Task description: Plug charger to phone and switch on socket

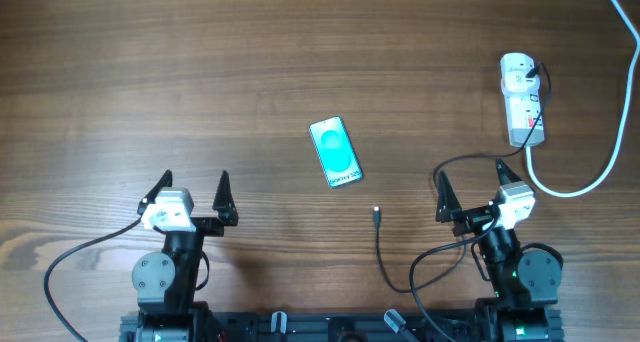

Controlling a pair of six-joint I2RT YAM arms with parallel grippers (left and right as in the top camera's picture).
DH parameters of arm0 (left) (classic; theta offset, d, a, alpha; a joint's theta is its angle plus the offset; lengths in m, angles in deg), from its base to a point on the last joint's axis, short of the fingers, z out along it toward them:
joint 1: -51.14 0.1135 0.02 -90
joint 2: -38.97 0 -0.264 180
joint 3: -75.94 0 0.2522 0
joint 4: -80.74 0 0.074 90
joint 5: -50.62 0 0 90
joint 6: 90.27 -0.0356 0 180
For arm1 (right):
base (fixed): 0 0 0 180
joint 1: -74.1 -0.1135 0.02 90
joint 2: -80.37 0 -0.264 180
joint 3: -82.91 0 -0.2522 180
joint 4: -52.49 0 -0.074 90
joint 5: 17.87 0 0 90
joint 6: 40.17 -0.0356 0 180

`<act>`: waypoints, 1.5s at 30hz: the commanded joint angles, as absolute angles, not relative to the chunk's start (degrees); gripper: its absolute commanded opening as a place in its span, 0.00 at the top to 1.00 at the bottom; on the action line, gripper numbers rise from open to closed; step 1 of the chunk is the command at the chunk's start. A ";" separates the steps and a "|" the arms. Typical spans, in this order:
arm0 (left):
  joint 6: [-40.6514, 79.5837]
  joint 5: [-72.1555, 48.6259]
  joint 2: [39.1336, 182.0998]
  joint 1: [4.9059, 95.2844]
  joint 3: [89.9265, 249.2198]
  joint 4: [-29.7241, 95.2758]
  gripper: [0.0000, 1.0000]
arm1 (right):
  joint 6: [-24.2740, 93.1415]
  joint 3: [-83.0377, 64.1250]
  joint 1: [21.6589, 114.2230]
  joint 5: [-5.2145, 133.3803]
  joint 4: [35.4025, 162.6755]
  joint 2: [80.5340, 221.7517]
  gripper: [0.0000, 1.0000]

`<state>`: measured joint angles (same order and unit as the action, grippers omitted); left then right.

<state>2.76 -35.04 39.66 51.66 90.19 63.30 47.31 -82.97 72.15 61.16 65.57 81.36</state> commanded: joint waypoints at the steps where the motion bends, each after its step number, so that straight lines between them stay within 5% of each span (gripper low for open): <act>1: 1.66 -35.37 39.35 52.16 90.01 62.84 0.00 | 46.67 -83.04 72.30 60.47 65.43 80.80 0.00; 24: 1.47 -35.37 39.35 52.16 90.01 63.04 0.00 | 46.67 -83.04 72.30 60.47 65.43 80.80 0.00; 29: 4.18 -24.55 39.35 52.16 91.68 70.03 0.00 | 46.70 -83.04 72.28 60.47 65.43 80.80 0.00; 32: 19.43 -20.27 39.51 52.16 99.87 60.22 0.00 | 46.70 -83.04 72.30 60.47 65.43 80.80 0.00; 37: 23.37 -11.35 47.72 52.16 115.54 49.44 0.00 | 46.67 -83.04 72.28 60.47 65.43 80.80 0.00; 41: 22.49 -7.35 69.45 52.12 138.41 34.10 0.00 | 46.67 -83.04 72.30 60.47 65.43 80.80 0.01; 45: 19.21 -7.90 96.31 49.78 171.56 5.84 0.00 | 46.67 -83.04 72.28 60.47 65.43 80.80 0.00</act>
<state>22.54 -8.79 84.53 51.46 156.22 15.08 47.29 -82.97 72.15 61.16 65.59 81.23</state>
